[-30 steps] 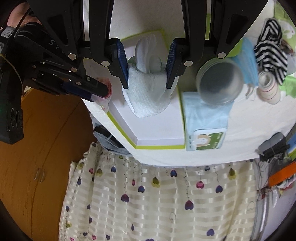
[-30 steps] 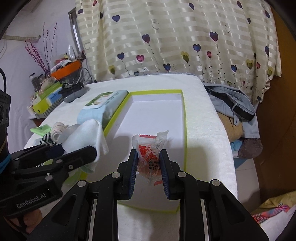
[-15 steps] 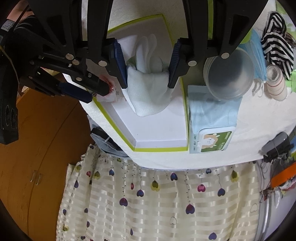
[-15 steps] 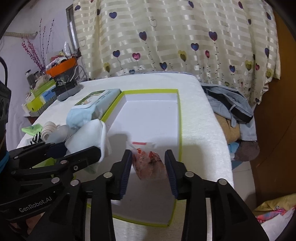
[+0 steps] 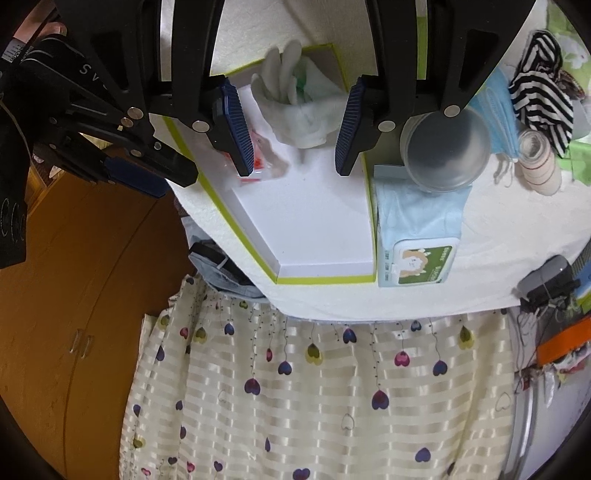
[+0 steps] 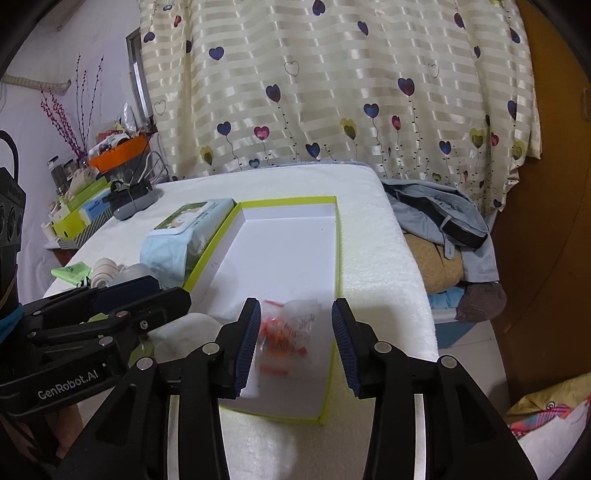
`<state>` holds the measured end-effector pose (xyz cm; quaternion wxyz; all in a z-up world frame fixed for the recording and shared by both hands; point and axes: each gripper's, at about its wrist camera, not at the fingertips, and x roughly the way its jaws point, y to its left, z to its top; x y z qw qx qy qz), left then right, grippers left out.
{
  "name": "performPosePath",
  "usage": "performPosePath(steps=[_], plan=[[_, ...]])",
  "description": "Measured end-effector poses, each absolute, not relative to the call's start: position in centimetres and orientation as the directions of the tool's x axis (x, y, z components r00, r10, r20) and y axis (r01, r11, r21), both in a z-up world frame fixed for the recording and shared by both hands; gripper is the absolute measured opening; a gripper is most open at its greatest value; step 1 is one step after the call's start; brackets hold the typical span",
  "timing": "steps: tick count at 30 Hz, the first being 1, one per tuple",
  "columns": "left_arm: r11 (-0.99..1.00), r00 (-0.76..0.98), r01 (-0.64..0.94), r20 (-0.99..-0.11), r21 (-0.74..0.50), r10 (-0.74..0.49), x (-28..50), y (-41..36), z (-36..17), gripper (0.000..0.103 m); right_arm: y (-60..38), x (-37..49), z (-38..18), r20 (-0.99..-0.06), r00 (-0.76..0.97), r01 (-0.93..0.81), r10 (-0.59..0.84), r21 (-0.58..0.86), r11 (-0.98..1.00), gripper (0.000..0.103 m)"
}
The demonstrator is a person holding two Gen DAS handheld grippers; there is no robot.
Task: Organize soft objects
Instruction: 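Carry the white sock and snack bag into the white box, releasing both, then withdraw both tools from the box back toward the pile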
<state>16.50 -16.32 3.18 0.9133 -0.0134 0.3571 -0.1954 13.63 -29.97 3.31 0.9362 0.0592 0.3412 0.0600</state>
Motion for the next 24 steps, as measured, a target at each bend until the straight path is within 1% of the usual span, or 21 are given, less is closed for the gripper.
performPosePath(steps=[3, 4, 5, 6, 12, 17, 24], plan=[[0.922, 0.677, 0.35, -0.636, -0.164, -0.37, 15.6, -16.0, 3.8, 0.045, -29.8, 12.8, 3.8, -0.623, 0.768, -0.069, 0.149, 0.15, 0.986, 0.042], [0.921, 0.679, 0.352, -0.632, -0.166, -0.373, 15.3, -15.9, 4.0, 0.045, -29.7, 12.5, 3.9, -0.621, 0.769, -0.069, 0.148, 0.15, 0.986, 0.044], [0.921, 0.683, 0.354, -0.627, -0.165, -0.375, 14.9, -15.7, 4.2, 0.045, -29.6, 12.3, 4.1, -0.619, 0.771, -0.068, 0.148, 0.151, 0.986, 0.051], [0.921, 0.688, 0.355, -0.622, -0.162, -0.374, 14.6, -15.5, 4.4, 0.045, -29.6, 11.8, 4.3, -0.615, 0.775, -0.066, 0.147, 0.152, 0.986, 0.055], [0.921, 0.707, 0.353, -0.599, -0.162, -0.376, 12.3, -13.7, 5.5, 0.045, -28.6, 9.6, 5.6, -0.588, 0.793, -0.077, 0.158, 0.161, 0.984, 0.055], [0.931, 0.73, 0.331, -0.584, -0.151, -0.354, 10.0, -11.7, 5.8, 0.045, -26.7, 7.5, 6.6, -0.554, 0.807, -0.137, 0.203, 0.159, 0.978, 0.055], [0.941, 0.751, 0.289, -0.567, -0.179, -0.338, 7.7, -8.1, 5.7, 0.045, -24.3, 5.7, 7.2, -0.532, 0.807, -0.208, 0.257, 0.151, 0.966, 0.055]])
